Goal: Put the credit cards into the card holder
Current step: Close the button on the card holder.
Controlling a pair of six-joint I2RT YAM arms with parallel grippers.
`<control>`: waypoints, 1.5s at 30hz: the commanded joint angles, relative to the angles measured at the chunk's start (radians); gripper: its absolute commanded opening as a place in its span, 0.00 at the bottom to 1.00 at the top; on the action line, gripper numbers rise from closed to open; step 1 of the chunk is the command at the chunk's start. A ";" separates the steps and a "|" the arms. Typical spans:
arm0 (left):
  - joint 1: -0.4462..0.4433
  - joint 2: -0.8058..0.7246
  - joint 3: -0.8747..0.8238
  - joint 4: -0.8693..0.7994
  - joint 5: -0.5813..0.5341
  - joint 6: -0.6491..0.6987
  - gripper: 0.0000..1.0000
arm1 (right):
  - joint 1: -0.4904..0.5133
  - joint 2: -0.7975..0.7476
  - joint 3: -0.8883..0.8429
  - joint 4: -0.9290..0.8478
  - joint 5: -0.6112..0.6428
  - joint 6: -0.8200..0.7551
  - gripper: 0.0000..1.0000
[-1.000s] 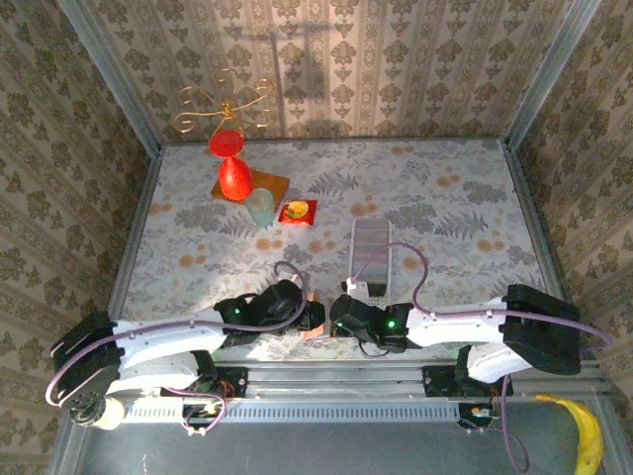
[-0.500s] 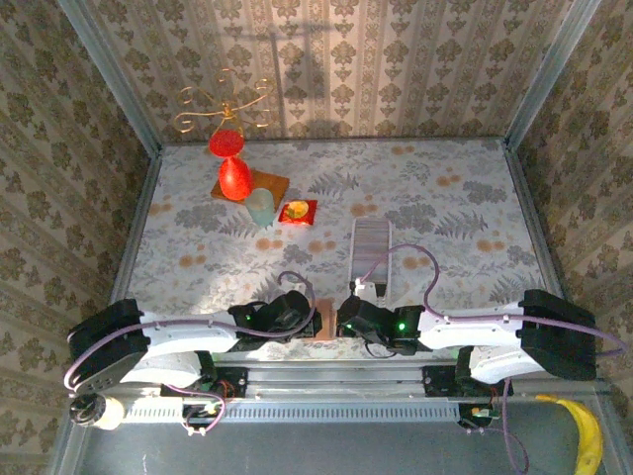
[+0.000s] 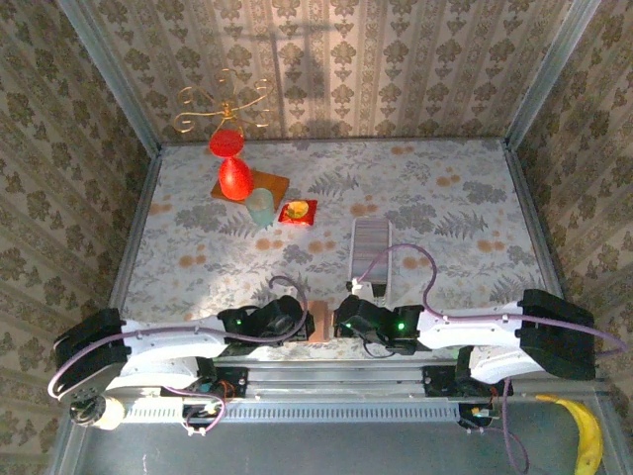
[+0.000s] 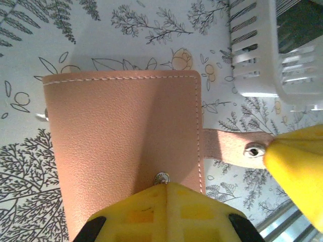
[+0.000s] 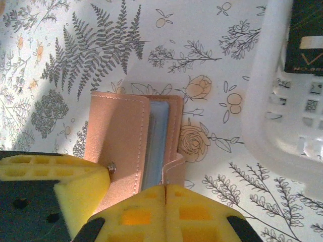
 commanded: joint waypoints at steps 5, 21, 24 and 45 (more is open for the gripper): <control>-0.008 -0.104 -0.064 -0.101 -0.015 -0.042 0.00 | 0.006 0.027 0.045 0.026 -0.005 -0.022 0.00; -0.019 -0.067 -0.081 -0.071 -0.024 -0.069 0.00 | 0.006 0.091 0.098 0.045 -0.066 -0.068 0.00; -0.021 -0.057 -0.097 -0.066 -0.023 -0.082 0.00 | 0.007 0.128 0.123 0.057 -0.090 -0.084 0.00; -0.020 -0.274 -0.185 -0.107 -0.051 -0.129 0.00 | 0.005 0.315 0.220 -0.037 -0.129 -0.068 0.00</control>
